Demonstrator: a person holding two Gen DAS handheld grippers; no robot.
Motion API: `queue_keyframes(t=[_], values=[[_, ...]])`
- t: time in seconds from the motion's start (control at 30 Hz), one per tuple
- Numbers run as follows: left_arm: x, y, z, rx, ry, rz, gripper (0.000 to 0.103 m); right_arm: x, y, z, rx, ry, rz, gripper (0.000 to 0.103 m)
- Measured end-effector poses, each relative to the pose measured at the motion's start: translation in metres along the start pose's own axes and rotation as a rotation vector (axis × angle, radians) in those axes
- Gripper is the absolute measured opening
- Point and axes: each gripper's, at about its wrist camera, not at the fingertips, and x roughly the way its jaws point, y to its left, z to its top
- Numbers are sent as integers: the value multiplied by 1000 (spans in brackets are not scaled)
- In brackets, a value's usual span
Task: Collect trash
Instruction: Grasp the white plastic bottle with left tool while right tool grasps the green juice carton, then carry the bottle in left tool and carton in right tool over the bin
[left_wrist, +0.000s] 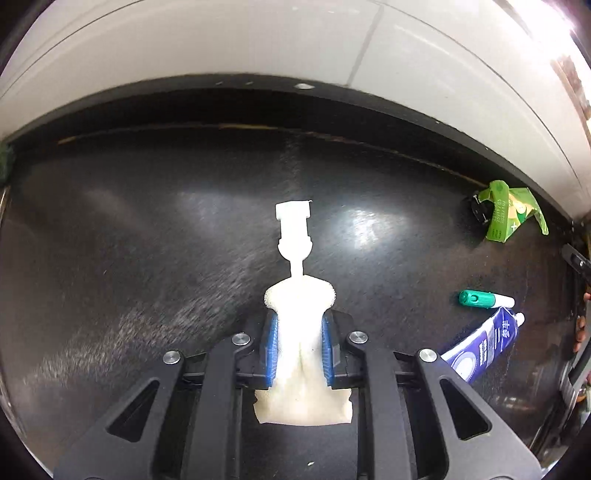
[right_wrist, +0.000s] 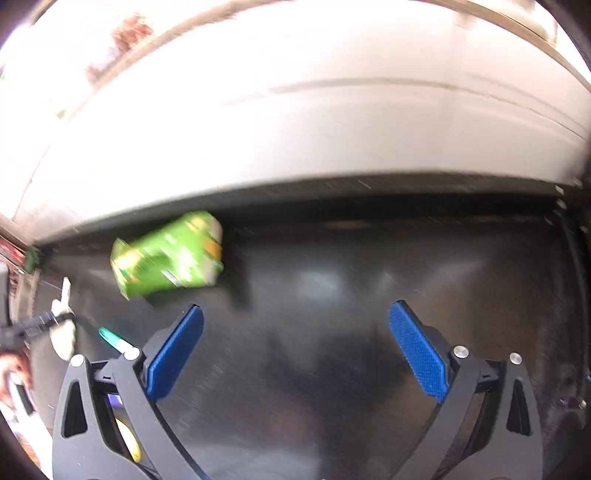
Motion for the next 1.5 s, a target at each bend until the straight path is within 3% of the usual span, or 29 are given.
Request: queue_keyframes(t=[0.1,0.2,0.27,0.33,0.43,0.6,1.0,1.03,1.27,1.5], values=[[-21,40,-28,-136,-30,-14,18,18,21,25,39,22,84,98],[-39,81,-63,-242,-47,5,18,41,34,36,53,127,47,98],[-47,103,-84,-299,-43,15,18,53,32,39,107,155,132,90],[-56,117,-105,-344,-45,24,18,56,23,38,209,164,266,42],[-70,127,-129,-383,-58,45,18,43,22,38,228,150,285,17],[-94,130,-162,-414,-86,44,18,4,19,28,223,100,354,10],[-140,127,-199,-439,-157,78,18,-54,27,41,167,8,367,9],[-139,127,-192,-449,-160,85,18,-55,34,42,154,6,367,9],[-169,156,-230,-550,-192,155,18,-56,103,44,32,19,410,9],[-204,191,-293,-677,-217,254,18,-34,230,20,-187,112,492,9]])
